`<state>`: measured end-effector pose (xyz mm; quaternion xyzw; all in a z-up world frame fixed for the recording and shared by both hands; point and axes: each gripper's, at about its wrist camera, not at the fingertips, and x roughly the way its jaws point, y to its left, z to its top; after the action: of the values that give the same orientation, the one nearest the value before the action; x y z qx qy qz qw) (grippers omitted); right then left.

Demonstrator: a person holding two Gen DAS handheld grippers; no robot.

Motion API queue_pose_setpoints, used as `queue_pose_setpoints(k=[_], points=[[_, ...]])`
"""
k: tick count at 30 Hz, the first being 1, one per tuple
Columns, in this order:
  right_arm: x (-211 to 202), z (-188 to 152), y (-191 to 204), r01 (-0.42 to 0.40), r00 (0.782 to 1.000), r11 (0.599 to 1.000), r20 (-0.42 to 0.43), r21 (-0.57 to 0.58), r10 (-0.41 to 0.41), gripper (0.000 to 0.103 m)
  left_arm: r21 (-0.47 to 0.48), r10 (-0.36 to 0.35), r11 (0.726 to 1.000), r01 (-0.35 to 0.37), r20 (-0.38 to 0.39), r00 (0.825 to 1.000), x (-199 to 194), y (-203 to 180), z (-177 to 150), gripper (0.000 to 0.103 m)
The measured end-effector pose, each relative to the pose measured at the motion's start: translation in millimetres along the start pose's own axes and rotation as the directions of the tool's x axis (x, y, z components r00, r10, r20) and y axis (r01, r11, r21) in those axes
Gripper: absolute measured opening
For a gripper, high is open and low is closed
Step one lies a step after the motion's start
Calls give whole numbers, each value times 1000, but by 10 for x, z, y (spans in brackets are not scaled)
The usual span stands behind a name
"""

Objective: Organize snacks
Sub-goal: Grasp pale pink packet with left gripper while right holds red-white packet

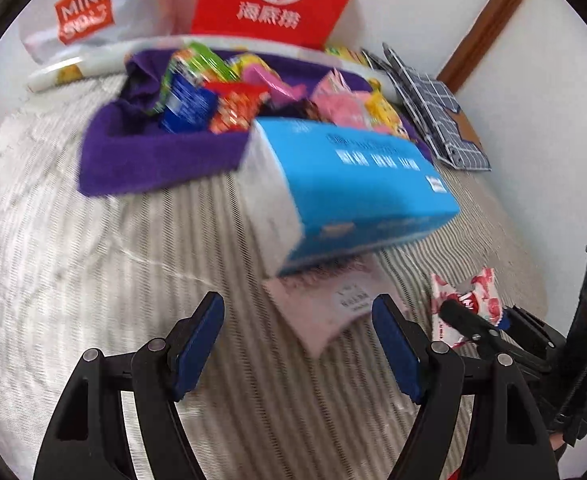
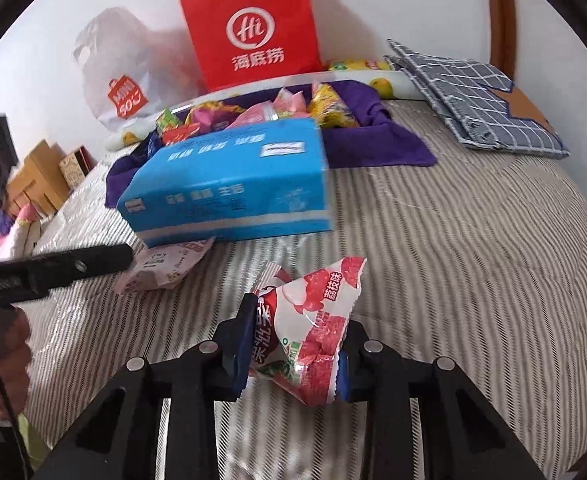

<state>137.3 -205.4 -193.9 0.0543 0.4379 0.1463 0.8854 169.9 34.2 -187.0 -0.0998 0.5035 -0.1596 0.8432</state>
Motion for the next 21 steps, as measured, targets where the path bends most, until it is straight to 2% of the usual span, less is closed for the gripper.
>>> queue_pose_setpoints(k=[2, 6, 9, 10, 12, 15, 17, 18, 21], points=[[-75, -5, -71, 7, 1000, 1000, 9, 5, -7, 31, -5, 1, 1000, -1, 1, 1000, 68, -51, -10, 77], [-207, -26, -228, 17, 1000, 1000, 25, 14, -17, 31, 43, 93, 995, -94, 23, 995, 178, -218, -12, 78], [-265, -37, -318, 11, 999, 999, 34, 30, -12, 31, 93, 185, 978, -188, 36, 982, 265, -355, -33, 78], [-273, -41, -336, 8, 999, 999, 36, 35, -9, 31, 127, 233, 963, -237, 42, 972, 310, -429, -55, 78], [-285, -57, -373, 1, 999, 999, 39, 40, -2, 31, 168, 274, 945, -281, 62, 960, 350, -501, -91, 78], [-296, -77, -401, -6, 999, 999, 41, 41, 4, 31, 161, 266, 947, -278, 92, 960, 326, -504, -112, 62], [-310, -88, -420, -6, 999, 999, 42, 38, 4, 31, 150, 243, 955, -256, 98, 965, 291, -470, -110, 38], [-317, -92, -423, -5, 999, 999, 44, 39, 3, 31, 143, 209, 965, -220, 90, 974, 281, -449, -102, 31], [-347, -88, -445, -8, 999, 999, 49, 43, 6, 31, 120, 172, 976, -182, 87, 981, 250, -432, -96, 28]])
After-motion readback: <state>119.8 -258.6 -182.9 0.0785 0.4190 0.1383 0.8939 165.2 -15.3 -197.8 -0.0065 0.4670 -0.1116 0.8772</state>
